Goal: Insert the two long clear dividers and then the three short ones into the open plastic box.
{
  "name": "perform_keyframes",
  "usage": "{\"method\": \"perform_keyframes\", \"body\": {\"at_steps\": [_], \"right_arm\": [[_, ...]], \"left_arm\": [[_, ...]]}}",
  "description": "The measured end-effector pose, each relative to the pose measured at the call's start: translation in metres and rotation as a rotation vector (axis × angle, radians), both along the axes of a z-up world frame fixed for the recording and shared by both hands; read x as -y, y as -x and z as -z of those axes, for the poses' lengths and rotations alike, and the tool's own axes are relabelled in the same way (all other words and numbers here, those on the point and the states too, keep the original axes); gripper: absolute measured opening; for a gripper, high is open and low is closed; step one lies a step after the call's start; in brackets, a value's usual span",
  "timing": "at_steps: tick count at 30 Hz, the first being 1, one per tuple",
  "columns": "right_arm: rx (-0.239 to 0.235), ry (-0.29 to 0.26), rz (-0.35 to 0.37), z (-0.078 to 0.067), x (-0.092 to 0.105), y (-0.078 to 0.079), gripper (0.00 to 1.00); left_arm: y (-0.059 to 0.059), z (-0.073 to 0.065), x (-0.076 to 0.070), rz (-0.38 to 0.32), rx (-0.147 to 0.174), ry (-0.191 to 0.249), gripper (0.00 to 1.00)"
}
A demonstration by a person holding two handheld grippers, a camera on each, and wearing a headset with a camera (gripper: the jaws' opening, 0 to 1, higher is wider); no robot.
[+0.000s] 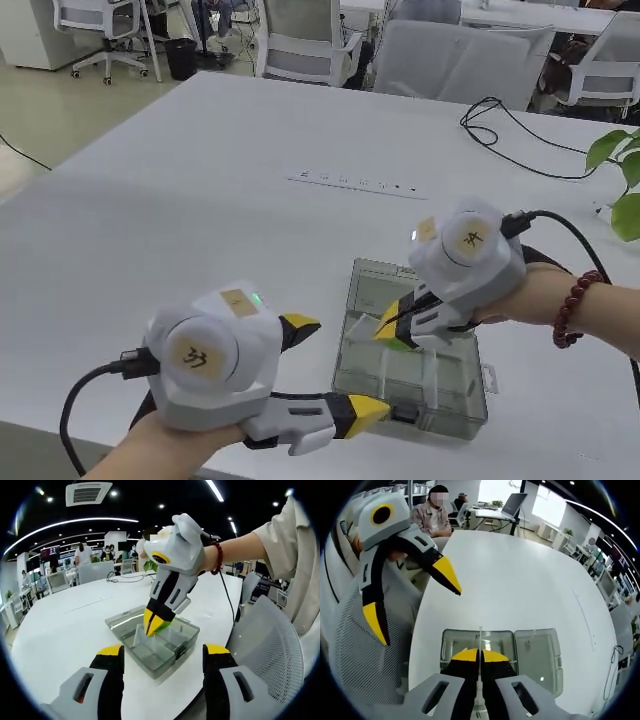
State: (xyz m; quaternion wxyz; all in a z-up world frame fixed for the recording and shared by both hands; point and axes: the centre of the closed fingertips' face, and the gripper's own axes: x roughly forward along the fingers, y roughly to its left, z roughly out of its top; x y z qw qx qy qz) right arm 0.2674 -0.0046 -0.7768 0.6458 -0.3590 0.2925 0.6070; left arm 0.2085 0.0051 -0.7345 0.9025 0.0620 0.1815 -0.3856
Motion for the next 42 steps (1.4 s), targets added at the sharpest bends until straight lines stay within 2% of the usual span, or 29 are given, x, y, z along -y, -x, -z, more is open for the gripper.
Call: {"method": "perform_keyframes", "body": {"at_steps": [4, 8, 12, 26, 36, 42], "right_arm": [[-0.002, 0.012, 0.000, 0.003, -0.002, 0.000, 0.02], [-0.004, 0.042, -0.004, 0.012, -0.001, -0.001, 0.02], [0.007, 0.058, -0.025, 0.016, -0.003, 0.000, 0.02], [-0.010, 0.073, -0.051, 0.027, -0.005, 0.000, 0.02], [-0.028, 0.102, -0.056, 0.038, -0.007, -0.002, 0.02], [-0.050, 0.115, -0.053, 0.039, -0.006, -0.002, 0.02]], "left_arm": [[0.000, 0.000, -0.001, -0.004, 0.005, -0.006, 0.63], [-0.003, -0.001, -0.004, -0.021, 0.019, -0.016, 0.62], [-0.003, -0.001, -0.005, -0.029, 0.016, -0.012, 0.62], [-0.004, 0.001, -0.006, -0.032, 0.008, -0.022, 0.62], [-0.005, 0.003, -0.007, -0.032, 0.007, -0.028, 0.62], [-0.004, 0.004, -0.005, -0.025, 0.005, -0.035, 0.62]]}}
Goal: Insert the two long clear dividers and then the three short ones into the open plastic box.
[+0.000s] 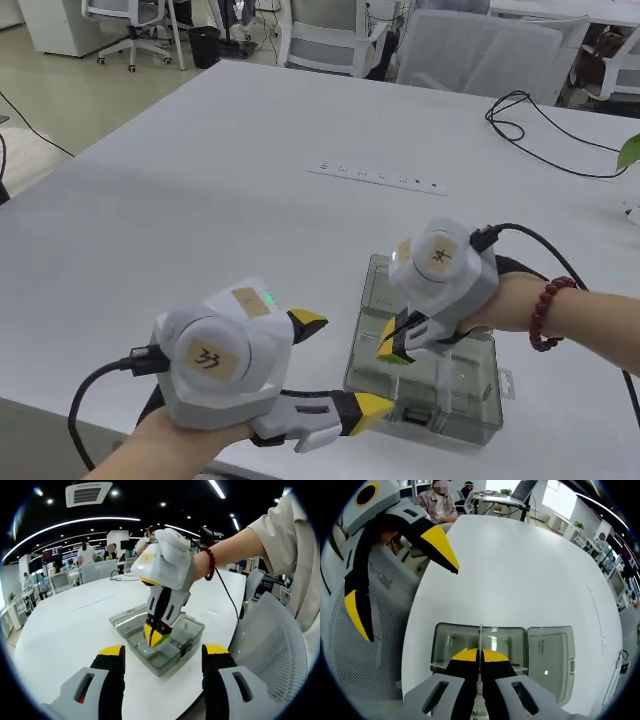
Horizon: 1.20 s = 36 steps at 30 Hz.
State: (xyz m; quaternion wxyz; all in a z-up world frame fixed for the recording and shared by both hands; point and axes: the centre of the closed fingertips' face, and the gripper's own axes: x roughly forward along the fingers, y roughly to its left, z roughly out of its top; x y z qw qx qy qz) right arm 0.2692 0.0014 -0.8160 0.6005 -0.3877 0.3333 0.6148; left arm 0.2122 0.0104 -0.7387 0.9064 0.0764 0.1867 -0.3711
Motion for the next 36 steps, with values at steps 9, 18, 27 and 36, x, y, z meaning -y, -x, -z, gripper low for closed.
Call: {"method": "perform_keyframes", "body": {"at_steps": [9, 18, 27, 36], "right_arm": [[-0.077, 0.068, 0.018, 0.004, -0.001, -0.001, 0.02], [-0.080, 0.139, 0.036, 0.008, -0.001, 0.000, 0.02], [-0.059, 0.195, 0.028, 0.012, -0.001, 0.000, 0.02], [-0.070, 0.253, 0.031, 0.018, -0.001, 0.001, 0.02]], "left_arm": [[0.002, 0.001, 0.004, 0.020, 0.004, -0.011, 0.62], [0.003, 0.002, 0.005, 0.034, 0.009, -0.031, 0.62], [0.003, 0.002, 0.005, 0.036, 0.017, -0.043, 0.63], [0.003, 0.003, 0.004, 0.030, 0.018, -0.053, 0.63]]}}
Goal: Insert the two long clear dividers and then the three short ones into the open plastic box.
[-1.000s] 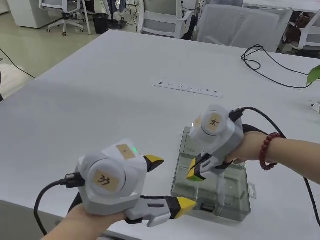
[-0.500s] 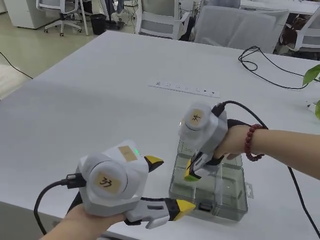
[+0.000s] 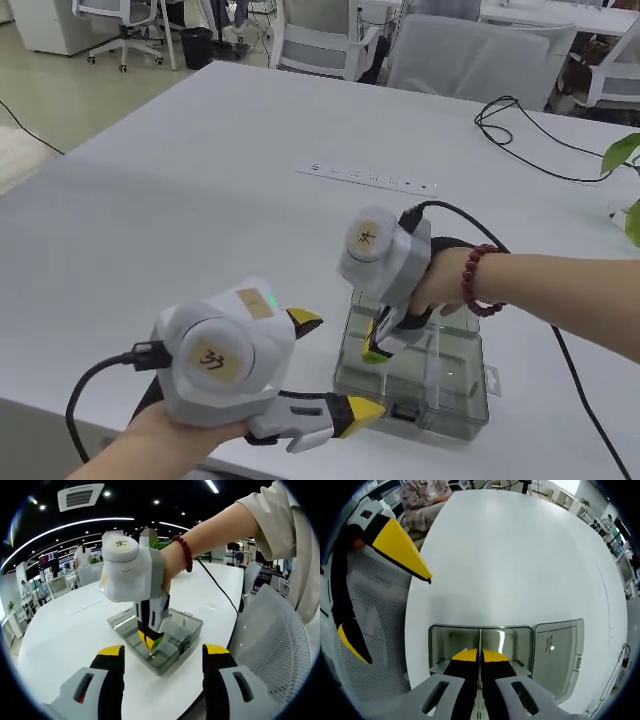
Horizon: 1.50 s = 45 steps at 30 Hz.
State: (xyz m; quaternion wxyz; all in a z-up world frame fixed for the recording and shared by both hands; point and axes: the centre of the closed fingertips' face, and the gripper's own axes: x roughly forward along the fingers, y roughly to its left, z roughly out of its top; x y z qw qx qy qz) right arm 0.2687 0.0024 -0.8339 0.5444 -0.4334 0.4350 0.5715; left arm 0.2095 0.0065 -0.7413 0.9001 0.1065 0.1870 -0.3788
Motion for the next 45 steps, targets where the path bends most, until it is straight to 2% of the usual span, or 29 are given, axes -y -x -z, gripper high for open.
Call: {"method": "perform_keyframes", "body": {"at_steps": [10, 20, 24, 26, 32, 36, 39, 42, 45], "right_arm": [[0.001, -0.002, 0.009, 0.000, 0.000, 0.000, 0.02], [0.021, -0.049, -0.016, 0.000, -0.002, 0.001, 0.03], [0.039, -0.094, -0.030, -0.007, -0.006, 0.000, 0.08], [0.034, -0.108, -0.020, -0.010, -0.008, 0.001, 0.10], [0.048, -0.131, -0.020, -0.018, -0.008, 0.004, 0.20], [0.034, -0.141, -0.012, -0.024, -0.004, 0.007, 0.26], [0.042, -0.151, -0.011, -0.030, 0.000, 0.006, 0.28], [0.021, -0.177, -0.010, -0.036, 0.005, 0.010, 0.32], [0.017, -0.182, -0.006, -0.040, 0.015, 0.012, 0.33]], "left_arm": [[0.000, 0.000, -0.001, -0.003, 0.003, 0.001, 0.63], [-0.001, -0.001, -0.001, -0.008, -0.009, 0.015, 0.65], [-0.001, -0.003, 0.000, -0.008, -0.008, 0.021, 0.66], [-0.002, -0.004, 0.000, -0.008, -0.006, 0.022, 0.67], [-0.004, -0.006, 0.001, -0.013, -0.005, 0.027, 0.69], [-0.005, -0.008, 0.002, -0.015, -0.008, 0.033, 0.70], [-0.006, -0.010, 0.002, -0.020, -0.014, 0.050, 0.71], [-0.007, -0.011, 0.001, -0.029, -0.025, 0.072, 0.72], [-0.007, -0.011, 0.000, -0.034, -0.032, 0.072, 0.72]]}}
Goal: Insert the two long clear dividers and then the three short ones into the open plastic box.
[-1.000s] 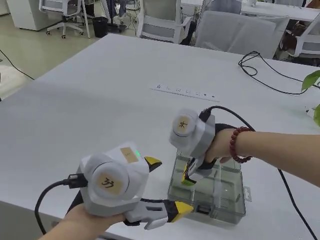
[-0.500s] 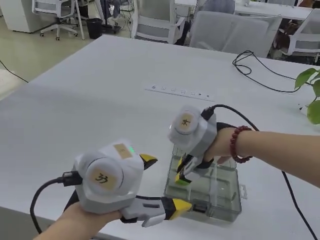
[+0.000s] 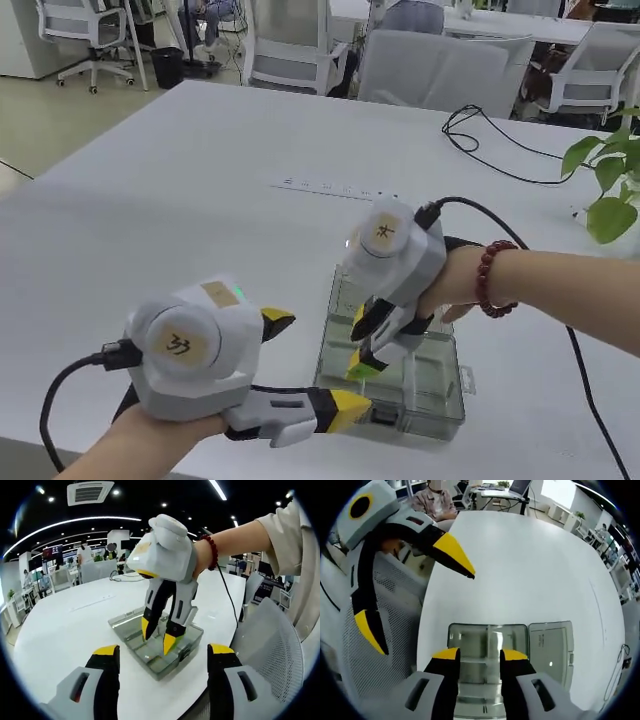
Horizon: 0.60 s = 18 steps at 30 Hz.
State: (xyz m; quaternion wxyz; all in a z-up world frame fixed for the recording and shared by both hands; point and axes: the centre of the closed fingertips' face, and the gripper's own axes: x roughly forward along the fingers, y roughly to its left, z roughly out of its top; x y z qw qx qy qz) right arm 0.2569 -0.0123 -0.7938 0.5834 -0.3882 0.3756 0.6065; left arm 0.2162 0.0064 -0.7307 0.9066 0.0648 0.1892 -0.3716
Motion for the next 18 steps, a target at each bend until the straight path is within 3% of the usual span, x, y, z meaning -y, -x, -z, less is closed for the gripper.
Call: {"method": "perform_keyframes", "body": {"at_steps": [13, 18], "right_arm": [[0.002, -0.017, 0.020, -0.009, 0.047, 0.005, 0.38], [0.007, -0.012, 0.031, -0.006, 0.069, 0.007, 0.41]], "left_arm": [[0.003, 0.001, -0.001, 0.002, 0.001, -0.017, 0.77], [0.004, 0.001, 0.000, 0.004, 0.002, -0.016, 0.78]]}}
